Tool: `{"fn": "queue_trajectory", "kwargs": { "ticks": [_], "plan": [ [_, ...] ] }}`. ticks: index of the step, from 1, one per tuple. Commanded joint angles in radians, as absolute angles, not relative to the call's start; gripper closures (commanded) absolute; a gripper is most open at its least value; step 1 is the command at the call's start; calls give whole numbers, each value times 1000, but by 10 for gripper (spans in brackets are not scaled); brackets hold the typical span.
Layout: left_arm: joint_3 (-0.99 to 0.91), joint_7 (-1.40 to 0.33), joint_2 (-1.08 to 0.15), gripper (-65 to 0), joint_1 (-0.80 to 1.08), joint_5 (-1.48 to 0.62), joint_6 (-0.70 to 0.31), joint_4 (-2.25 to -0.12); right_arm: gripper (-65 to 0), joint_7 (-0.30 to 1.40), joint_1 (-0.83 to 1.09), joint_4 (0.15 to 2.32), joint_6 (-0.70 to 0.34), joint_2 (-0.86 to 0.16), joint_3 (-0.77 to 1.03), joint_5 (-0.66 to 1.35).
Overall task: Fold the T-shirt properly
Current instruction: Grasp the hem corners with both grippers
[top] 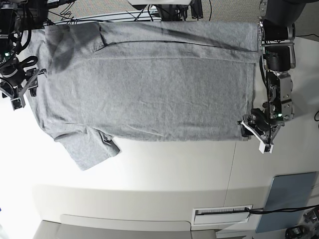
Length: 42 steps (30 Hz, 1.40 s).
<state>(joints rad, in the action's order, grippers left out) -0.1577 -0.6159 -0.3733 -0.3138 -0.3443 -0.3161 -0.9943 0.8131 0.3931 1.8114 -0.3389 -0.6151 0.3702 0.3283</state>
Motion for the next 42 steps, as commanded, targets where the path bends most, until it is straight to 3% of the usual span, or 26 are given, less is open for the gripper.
{"fn": "queue_trajectory", "kwargs": {
  "ticks": [1,2,9,11,14,15,27,32,42],
  "plan": [
    [-155,-657,-380,-283,-327,-389,-372,-1002,-307,793,385,1826,-325,-643,385,315],
    [-155,-661,-377,-283,-327,-422,-412,-1002,-307,793,385,1826,-325,-643,385,315],
    [-155,-662,-374,-274,-332,-439,-416,-1002,-307,796,385,1826,-325,-643,385,314],
    [-155,-662,-374,-208,-332,-439,-416,-1002,-307,796,385,1826,-325,-643,385,315],
    [-155,-662,-374,-11,-332,-439,-416,-1002,-307,794,385,1826,-325,-643,385,314],
    [-155,-662,-374,0,-332,-439,-416,-1002,-307,793,385,1826,-325,-642,385,314],
    [-155,-673,-374,0,-332,-431,-381,-1002,-308,739,225,1755,-325,-640,290,274],
    [-155,-674,-374,0,-332,-431,-446,-1002,-308,734,31,1604,-325,-640,141,260],
    [-155,-673,-374,0,-332,-419,-446,-1002,-308,773,-455,1161,-325,-559,-136,242]
  ]
}}
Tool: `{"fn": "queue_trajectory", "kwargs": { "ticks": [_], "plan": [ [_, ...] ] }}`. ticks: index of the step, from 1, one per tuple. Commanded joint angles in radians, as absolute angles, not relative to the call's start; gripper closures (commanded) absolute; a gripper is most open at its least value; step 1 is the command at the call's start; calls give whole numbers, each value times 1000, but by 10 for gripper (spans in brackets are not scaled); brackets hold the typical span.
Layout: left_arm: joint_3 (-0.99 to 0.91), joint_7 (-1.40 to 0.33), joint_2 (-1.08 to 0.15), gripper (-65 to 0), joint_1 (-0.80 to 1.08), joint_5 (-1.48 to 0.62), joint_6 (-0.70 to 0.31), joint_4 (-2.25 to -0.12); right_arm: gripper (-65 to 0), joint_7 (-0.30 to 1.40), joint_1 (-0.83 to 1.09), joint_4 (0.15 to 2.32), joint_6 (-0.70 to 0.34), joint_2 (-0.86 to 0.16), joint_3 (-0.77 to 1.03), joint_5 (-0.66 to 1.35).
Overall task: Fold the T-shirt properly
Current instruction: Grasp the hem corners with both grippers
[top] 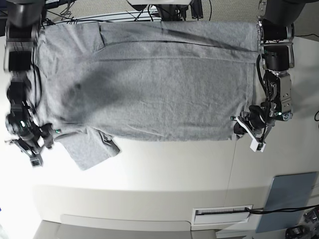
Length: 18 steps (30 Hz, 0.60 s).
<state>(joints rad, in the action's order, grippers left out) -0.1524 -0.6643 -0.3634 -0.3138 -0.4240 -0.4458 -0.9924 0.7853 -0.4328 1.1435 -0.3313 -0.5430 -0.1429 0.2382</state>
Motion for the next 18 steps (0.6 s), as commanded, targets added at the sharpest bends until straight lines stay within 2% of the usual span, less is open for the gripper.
{"fn": "queue_trajectory", "kwargs": {
  "ticks": [1,9,18],
  "plan": [
    [-155,-673,-374,0,-332,-419,-446,-1002,-308,775,-495,1110,-325,-544,-163,242],
    [-155,-673,-374,0,-327,-419,-446,-1002,-308,749,-714,750,-312,-434,-293,220],
    [-155,-673,-374,0,-327,-411,-446,-1002,-308,645,-781,473,-302,-391,-294,186]
  ]
}}
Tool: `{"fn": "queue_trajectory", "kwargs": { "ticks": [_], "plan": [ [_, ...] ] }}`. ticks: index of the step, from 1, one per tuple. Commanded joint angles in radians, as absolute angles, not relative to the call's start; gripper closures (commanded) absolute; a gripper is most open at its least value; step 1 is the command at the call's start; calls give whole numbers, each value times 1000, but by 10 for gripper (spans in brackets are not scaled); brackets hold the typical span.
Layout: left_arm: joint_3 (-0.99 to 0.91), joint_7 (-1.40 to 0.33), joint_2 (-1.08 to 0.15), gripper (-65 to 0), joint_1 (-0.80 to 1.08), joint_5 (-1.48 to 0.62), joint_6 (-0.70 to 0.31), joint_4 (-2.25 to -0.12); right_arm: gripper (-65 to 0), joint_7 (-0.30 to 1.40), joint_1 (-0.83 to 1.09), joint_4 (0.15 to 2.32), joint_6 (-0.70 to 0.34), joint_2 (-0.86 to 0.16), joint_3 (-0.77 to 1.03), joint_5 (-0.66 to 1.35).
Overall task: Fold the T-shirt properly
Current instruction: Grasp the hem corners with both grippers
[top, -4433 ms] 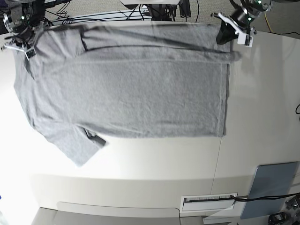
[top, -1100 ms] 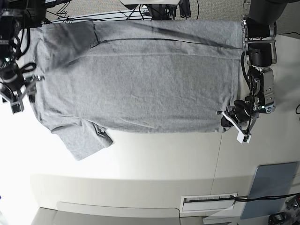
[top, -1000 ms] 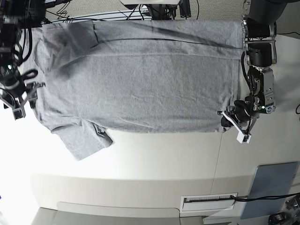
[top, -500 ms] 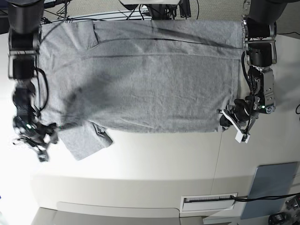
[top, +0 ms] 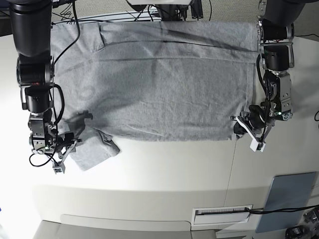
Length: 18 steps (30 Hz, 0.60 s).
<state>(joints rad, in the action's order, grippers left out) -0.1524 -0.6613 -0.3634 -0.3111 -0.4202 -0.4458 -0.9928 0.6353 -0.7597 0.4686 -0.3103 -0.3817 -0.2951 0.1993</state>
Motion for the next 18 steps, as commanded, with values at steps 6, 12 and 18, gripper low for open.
{"fn": "queue_trajectory", "kwargs": {
  "ticks": [6,12,18],
  "plan": [
    [-155,-673,-374,0,-327,-412,-446,-1002,-187,686,-776,412,-315,-390,-294,202],
    [-155,-673,-374,0,-327,-412,-446,-1002,0,660,-776,412,-324,-391,-294,201],
    [-155,-645,-374,0,-327,-412,-446,-1002,0,604,-785,428,-292,-392,-294,179]
  ]
}}
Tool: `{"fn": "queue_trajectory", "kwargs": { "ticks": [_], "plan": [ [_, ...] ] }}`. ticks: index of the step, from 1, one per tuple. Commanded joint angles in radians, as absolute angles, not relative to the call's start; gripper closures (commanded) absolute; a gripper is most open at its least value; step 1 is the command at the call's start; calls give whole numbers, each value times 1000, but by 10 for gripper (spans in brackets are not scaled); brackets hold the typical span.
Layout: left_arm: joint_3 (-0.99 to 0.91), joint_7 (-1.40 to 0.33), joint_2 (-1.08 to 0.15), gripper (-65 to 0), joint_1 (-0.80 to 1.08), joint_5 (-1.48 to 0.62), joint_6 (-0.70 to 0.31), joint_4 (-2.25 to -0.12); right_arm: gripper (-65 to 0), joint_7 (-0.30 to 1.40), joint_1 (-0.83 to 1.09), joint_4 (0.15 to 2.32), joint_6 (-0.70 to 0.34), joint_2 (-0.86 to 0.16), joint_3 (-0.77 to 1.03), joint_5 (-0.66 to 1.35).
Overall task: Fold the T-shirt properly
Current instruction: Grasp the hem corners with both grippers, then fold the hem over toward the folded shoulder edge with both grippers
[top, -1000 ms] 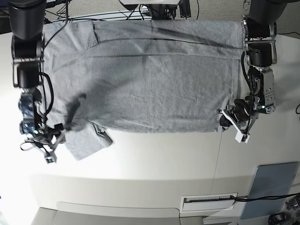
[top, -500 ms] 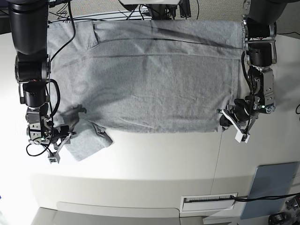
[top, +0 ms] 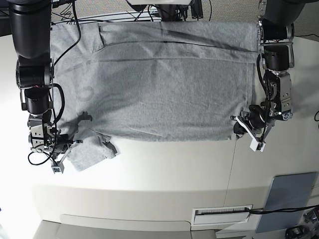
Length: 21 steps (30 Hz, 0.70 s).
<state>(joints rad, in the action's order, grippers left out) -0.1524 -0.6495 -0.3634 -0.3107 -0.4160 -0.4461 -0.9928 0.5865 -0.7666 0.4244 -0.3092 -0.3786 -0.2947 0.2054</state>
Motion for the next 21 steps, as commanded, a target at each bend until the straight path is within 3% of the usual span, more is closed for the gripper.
{"fn": "queue_trajectory", "kwargs": {
  "ticks": [1,8,15,21],
  "plan": [
    [-155,-636,-374,0,-327,-413,-446,-1004,0,606,-784,446,-285,-393,-294,171],
    [-155,-632,-374,0,-315,-424,-445,-1114,0,684,-757,646,-245,-432,-294,164],
    [-155,-654,-374,0,-245,-434,-401,-1283,0,788,-572,1102,-134,-545,-292,159],
    [-163,-658,-374,0,-131,-456,-401,-1415,0,861,-355,1457,-57,-610,-273,9]
  ]
}}
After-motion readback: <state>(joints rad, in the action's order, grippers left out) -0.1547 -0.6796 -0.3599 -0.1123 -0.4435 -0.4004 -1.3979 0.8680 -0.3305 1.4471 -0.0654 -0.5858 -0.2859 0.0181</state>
